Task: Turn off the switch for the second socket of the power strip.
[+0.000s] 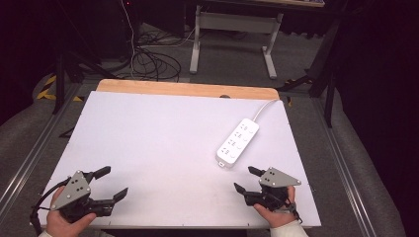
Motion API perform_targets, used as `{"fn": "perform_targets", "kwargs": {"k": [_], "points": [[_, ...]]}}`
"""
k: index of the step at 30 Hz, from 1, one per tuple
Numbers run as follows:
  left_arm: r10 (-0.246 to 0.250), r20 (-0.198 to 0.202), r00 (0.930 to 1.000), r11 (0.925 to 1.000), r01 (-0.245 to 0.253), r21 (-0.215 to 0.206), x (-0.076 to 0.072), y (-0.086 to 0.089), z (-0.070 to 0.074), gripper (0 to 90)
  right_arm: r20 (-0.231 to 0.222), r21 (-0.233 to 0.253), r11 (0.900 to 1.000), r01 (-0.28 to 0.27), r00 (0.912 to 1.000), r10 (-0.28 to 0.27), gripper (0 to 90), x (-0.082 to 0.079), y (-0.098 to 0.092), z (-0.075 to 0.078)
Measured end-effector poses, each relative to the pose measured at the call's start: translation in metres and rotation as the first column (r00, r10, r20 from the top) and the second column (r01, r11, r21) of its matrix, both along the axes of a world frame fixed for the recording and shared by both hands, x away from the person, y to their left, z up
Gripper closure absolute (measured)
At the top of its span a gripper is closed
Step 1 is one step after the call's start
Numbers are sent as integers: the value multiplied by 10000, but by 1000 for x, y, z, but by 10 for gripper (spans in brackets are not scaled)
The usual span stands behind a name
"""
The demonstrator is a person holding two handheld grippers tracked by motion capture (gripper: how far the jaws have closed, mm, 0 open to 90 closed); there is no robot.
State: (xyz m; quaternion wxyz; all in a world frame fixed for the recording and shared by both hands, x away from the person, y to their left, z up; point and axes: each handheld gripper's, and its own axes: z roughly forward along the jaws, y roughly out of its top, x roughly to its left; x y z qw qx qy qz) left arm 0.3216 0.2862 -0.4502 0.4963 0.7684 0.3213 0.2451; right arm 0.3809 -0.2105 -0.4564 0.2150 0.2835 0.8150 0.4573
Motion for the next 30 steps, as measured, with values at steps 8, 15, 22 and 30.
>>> {"fn": "perform_targets", "kwargs": {"k": [8,15,22,30], "points": [[120,-23,9999,9999,-121,-63,1,0,0,168,-8,-33,10000,-39,10000,39,279,0,0,-1],[78,33,10000,10000,-78,-7,-1,-1,0,167,64,-42,10000,-65,10000,65,278,-1,1,1],[123,73,9999,9999,-123,53,-1,0,0,167,135,-194,9998,-47,9999,50,279,-1,2,1],[211,70,9998,9998,-211,25,-1,0,0,166,193,-617,9980,-144,9997,156,401,1,4,13]]}}
